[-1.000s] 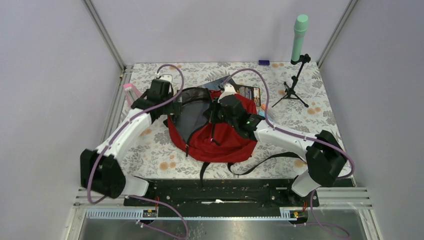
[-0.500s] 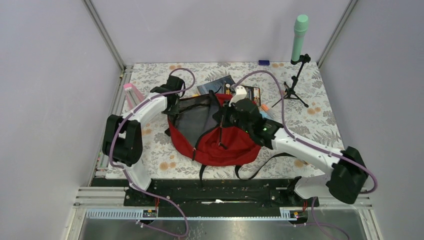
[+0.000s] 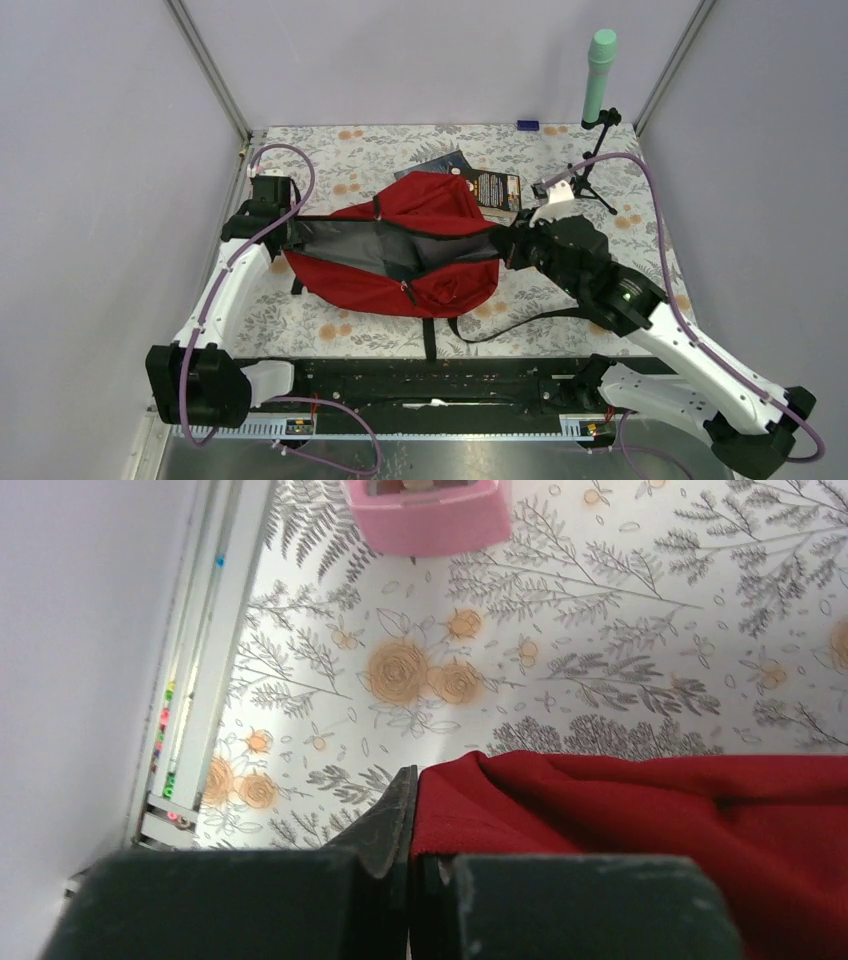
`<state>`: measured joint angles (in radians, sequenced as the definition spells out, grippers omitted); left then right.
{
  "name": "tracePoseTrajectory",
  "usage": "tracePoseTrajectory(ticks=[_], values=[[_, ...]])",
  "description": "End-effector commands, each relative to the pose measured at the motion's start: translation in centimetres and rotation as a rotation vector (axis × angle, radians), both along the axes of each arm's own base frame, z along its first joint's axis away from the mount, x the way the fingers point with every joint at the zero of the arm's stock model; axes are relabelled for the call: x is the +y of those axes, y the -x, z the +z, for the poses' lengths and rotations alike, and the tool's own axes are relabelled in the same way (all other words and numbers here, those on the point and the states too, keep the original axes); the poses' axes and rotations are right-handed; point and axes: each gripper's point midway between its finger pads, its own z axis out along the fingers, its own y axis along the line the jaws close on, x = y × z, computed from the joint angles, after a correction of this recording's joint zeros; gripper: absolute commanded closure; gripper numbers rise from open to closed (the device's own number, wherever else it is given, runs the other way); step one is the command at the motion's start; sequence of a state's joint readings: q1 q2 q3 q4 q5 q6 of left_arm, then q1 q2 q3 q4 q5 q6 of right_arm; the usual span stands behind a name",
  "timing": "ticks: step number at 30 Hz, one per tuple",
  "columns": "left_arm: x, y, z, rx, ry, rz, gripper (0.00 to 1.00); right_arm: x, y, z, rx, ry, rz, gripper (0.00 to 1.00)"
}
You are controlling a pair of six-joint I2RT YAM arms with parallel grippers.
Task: Pack the student bag
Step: Adjust the student bag at the center of the board.
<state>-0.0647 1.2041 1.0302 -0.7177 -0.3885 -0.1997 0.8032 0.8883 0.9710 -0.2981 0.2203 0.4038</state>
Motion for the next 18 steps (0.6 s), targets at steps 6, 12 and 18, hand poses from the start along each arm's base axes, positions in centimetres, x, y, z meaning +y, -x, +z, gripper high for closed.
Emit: tracePoseTrajectory(ticks=[6, 12, 18], values=[[4.2, 2.2, 6.1, -0.179, -0.091, 0.179, 1.00, -5.9, 1.3, 3.4, -0.112, -0.009, -0.148, 1.00], [8.2, 5.8, 12.0, -0.329, -0.224, 0.359, 1.00, -8.4, 0.3, 4.1, -0.181, 0.086, -0.255, 1.00], [9.7, 8.0, 18.2, -0.481, -0.268, 0.452, 1.00, -7.5, 0.0, 6.0, -0.241, 0.086, -0.202, 1.00]])
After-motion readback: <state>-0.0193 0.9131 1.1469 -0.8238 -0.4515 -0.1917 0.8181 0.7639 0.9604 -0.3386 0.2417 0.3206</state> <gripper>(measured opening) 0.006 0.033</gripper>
